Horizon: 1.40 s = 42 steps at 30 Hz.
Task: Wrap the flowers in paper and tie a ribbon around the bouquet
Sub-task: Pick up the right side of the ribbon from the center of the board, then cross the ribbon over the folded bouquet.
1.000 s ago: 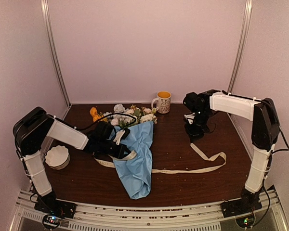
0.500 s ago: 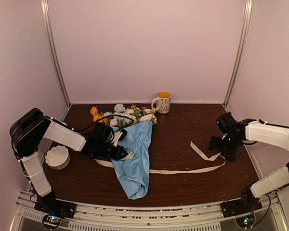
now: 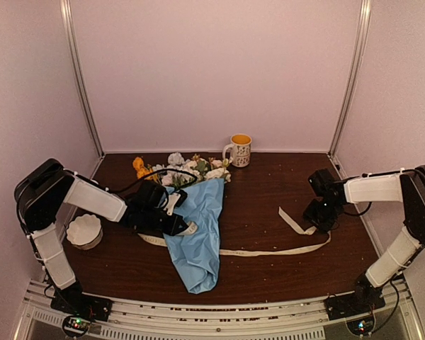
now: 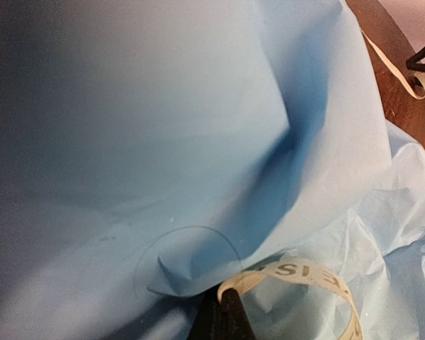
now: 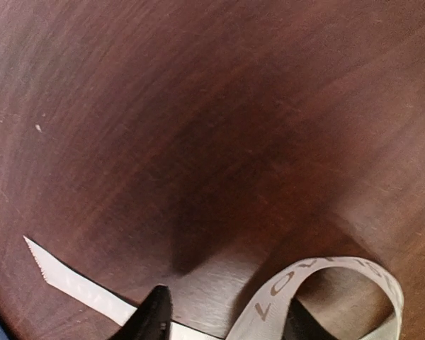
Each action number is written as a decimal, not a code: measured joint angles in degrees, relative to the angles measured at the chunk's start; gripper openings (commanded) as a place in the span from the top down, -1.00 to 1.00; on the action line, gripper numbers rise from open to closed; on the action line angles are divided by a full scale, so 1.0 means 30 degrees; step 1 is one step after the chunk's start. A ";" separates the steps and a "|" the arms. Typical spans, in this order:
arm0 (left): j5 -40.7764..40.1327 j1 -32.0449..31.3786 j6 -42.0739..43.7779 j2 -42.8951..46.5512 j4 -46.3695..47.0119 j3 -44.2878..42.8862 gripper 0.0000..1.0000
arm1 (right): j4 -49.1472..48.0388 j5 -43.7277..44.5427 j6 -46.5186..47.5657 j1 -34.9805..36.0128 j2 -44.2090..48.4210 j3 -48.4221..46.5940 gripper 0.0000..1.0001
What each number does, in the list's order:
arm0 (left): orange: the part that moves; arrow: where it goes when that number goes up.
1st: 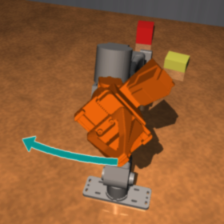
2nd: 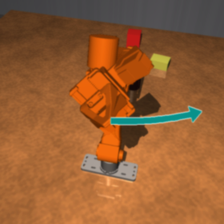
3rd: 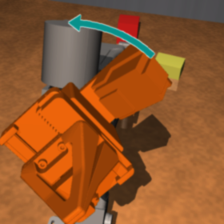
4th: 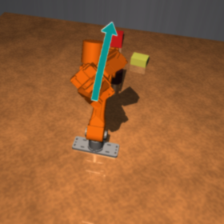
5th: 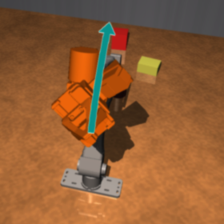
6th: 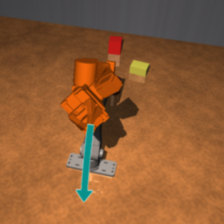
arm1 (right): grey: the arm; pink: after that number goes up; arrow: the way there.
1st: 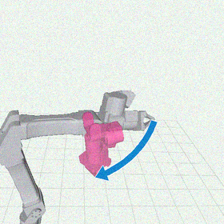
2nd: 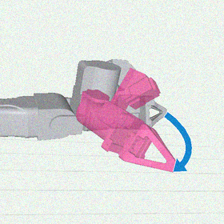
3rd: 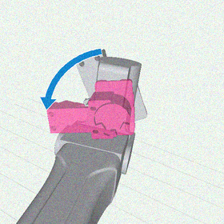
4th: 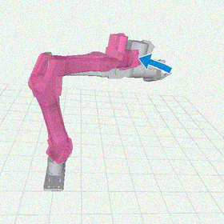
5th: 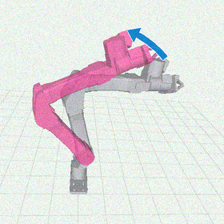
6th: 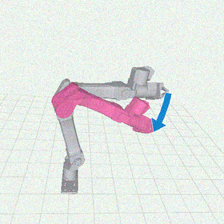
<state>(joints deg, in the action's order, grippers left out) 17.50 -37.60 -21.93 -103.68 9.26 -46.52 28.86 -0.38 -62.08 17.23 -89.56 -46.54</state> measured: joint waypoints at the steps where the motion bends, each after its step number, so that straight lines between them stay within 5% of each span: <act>1: 0.0000 0.0000 0.0007 0.0000 -0.0044 -0.0022 1.00 | -0.0474 -0.0109 -0.0124 -0.0058 -0.0095 -0.0015 0.32; 4: -0.0007 0.0000 0.0058 -0.0007 -0.0073 -0.0036 1.00 | -0.1173 -0.0459 0.0080 -0.0211 -0.0306 -0.0036 1.00; 10: 0.0095 0.0000 0.0109 -0.0175 -0.0036 -0.0138 1.00 | -0.1188 -0.1632 0.0729 -0.0182 -0.0954 -0.1515 1.00; 12: 0.0124 0.0007 0.0175 -0.0211 -0.0015 -0.0160 1.00 | -0.0546 -0.1647 0.1217 0.0262 -0.1625 -0.4597 1.00; 17: 0.0255 0.0022 0.0189 -0.0321 0.0153 -0.0182 1.00 | 0.0335 -0.1297 0.4386 0.4932 -0.5559 -1.8841 1.00; 20: 0.0321 0.0036 0.0131 -0.0342 0.0459 -0.0051 1.00 | -0.1115 -0.2069 0.5960 0.8808 -0.5785 -2.2046 1.00; 25: 0.0415 0.0058 -0.0022 -0.0342 0.0969 0.0189 1.00 | -0.4495 -0.5049 0.6870 1.2735 -0.4656 -2.0108 1.00; 33: 0.0743 0.0095 -0.0561 -0.0328 0.2346 0.0823 1.00 | -0.7854 -0.6171 0.7031 1.1919 -0.3483 -1.3391 1.00; 42: 0.0299 0.0095 -0.1632 0.1464 0.3198 0.2404 1.00 | -0.9894 -0.7431 0.5887 1.1315 -0.6834 -1.3165 1.00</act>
<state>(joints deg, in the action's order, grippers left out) 18.39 -37.32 -26.83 -99.29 18.85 -39.31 -0.82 -22.68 -44.42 51.18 -110.06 -86.04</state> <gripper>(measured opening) 0.007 0.001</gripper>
